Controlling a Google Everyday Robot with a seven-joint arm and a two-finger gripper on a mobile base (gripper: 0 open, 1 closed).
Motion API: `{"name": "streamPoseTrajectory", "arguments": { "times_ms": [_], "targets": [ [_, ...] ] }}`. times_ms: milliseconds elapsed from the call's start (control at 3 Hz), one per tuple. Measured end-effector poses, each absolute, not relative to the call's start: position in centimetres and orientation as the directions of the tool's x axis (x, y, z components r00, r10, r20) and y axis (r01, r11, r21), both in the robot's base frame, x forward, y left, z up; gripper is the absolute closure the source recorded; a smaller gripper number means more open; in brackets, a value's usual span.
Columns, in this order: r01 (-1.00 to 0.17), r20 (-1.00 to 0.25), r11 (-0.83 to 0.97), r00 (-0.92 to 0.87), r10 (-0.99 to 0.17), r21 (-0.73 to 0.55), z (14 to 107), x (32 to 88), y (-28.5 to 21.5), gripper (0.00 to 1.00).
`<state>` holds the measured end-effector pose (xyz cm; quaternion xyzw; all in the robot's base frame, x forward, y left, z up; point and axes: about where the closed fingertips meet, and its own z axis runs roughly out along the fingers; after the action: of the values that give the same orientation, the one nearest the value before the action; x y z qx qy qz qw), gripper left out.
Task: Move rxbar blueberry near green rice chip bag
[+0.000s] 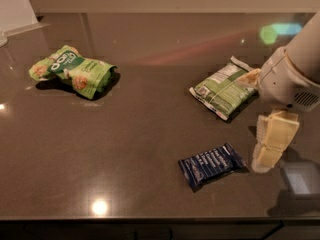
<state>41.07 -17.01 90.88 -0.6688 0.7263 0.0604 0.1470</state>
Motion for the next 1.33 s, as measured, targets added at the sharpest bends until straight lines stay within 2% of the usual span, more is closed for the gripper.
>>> {"name": "streamPoseTrajectory", "arguments": {
  "times_ms": [333, 1333],
  "targets": [
    [-0.995, -0.353, 0.02, 0.014, -0.935, -0.093, 87.4, 39.1, -14.6, 0.0],
    [-0.996, -0.413, -0.054, 0.078, -0.908, -0.069, 82.3, 37.4, -12.5, 0.0]
  ]
}}
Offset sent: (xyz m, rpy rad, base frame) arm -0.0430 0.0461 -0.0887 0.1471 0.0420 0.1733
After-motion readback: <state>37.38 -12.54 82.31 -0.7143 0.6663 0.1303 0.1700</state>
